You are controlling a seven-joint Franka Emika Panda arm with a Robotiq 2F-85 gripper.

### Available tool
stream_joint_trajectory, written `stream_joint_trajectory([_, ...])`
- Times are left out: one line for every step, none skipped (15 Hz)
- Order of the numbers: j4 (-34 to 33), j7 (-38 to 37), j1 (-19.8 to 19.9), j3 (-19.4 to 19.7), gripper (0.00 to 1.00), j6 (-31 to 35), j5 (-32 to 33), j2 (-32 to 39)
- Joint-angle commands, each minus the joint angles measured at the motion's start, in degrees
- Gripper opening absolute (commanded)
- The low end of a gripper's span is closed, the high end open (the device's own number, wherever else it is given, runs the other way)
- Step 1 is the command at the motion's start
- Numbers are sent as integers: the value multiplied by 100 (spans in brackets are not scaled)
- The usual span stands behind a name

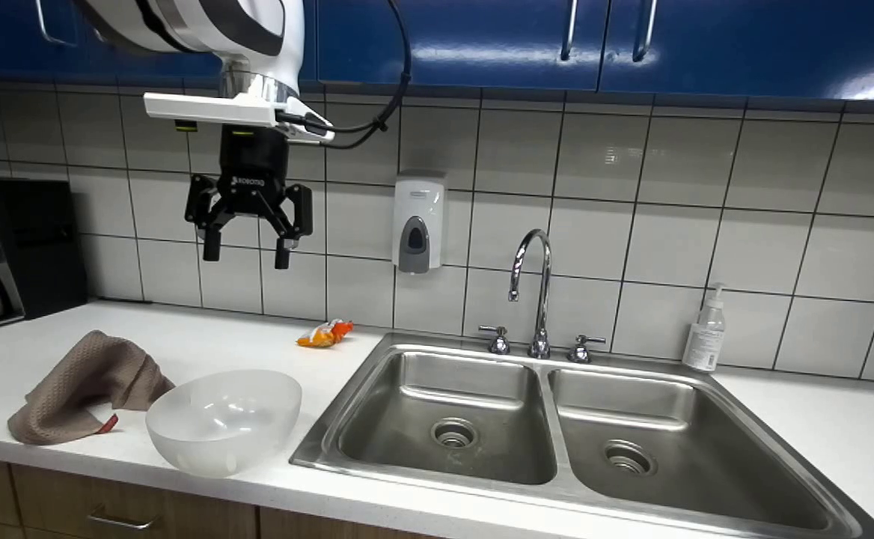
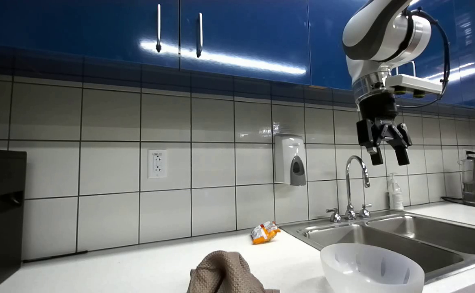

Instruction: Put the towel in the bowl

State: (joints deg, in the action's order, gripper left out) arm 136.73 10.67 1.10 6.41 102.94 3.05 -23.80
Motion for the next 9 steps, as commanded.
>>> stream_joint_trajectory([-8, 14, 46, -43, 100, -8, -17, 4])
stream_joint_trajectory([-8, 14, 46, -43, 100, -8, -17, 4])
stream_joint_trajectory([-8, 14, 46, -43, 100, -8, -17, 4])
stream_joint_trajectory([-8, 14, 46, -43, 100, -8, -17, 4])
stream_joint_trajectory([-8, 14, 46, -43, 100, -8, -17, 4])
stream_joint_trajectory([50, -22, 12, -85, 100, 82, -39, -24])
stream_joint_trajectory([114, -40, -16, -121, 100, 162, -49, -52])
stream_joint_trajectory([168, -39, -53, -145, 100, 193, -94, -77])
stream_joint_trajectory([210, -58, -82, -170, 100, 225, -146, -85])
